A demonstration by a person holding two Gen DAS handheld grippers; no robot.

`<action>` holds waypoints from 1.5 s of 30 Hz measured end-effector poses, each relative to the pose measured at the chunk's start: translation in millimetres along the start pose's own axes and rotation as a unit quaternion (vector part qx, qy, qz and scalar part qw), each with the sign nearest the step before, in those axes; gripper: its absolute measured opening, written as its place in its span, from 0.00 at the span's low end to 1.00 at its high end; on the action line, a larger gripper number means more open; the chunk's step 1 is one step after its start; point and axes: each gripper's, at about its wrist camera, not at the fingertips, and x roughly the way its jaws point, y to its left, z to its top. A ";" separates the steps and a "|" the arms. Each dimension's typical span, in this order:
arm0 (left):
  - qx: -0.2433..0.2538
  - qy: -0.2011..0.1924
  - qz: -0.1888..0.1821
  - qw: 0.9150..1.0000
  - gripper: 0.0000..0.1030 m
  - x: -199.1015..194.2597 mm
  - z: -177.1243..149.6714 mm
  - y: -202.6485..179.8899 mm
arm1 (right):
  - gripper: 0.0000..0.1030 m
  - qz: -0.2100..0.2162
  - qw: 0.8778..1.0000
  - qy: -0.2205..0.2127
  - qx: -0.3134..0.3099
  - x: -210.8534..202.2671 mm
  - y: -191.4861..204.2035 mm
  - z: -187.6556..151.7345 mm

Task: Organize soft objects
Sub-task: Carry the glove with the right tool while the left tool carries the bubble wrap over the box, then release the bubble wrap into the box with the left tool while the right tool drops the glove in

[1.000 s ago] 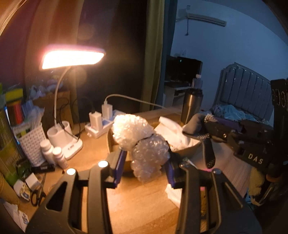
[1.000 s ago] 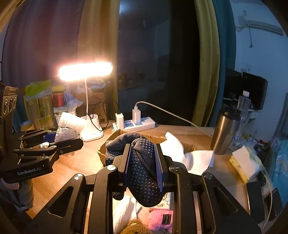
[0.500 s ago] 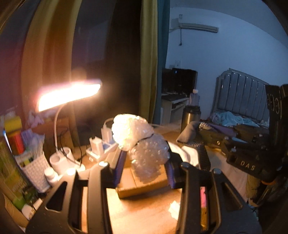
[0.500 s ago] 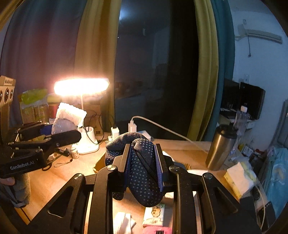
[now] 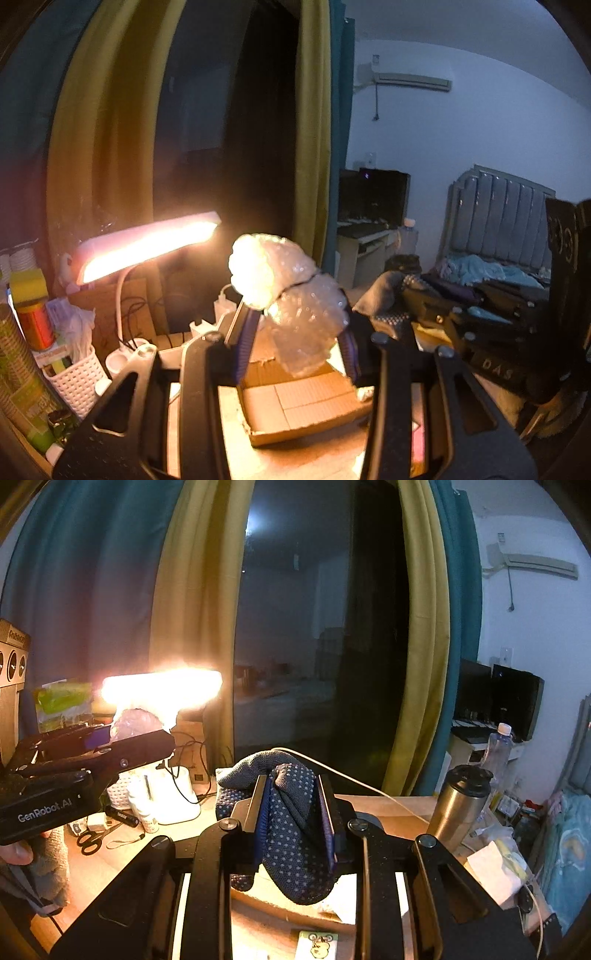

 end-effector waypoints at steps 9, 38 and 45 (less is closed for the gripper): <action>-0.004 -0.019 0.015 1.000 0.39 21.7 -9.6 4.8 | 0.25 -0.004 1.000 -0.003 0.006 24.4 -5.0 -3.7; -0.025 0.122 0.034 0.992 0.39 134.1 -81.2 27.6 | 0.26 0.051 0.995 0.079 0.038 124.2 -9.1 -49.1; -0.044 0.168 0.032 0.984 0.41 147.7 -99.2 40.3 | 0.26 0.065 0.991 0.105 0.050 147.2 -11.9 -63.9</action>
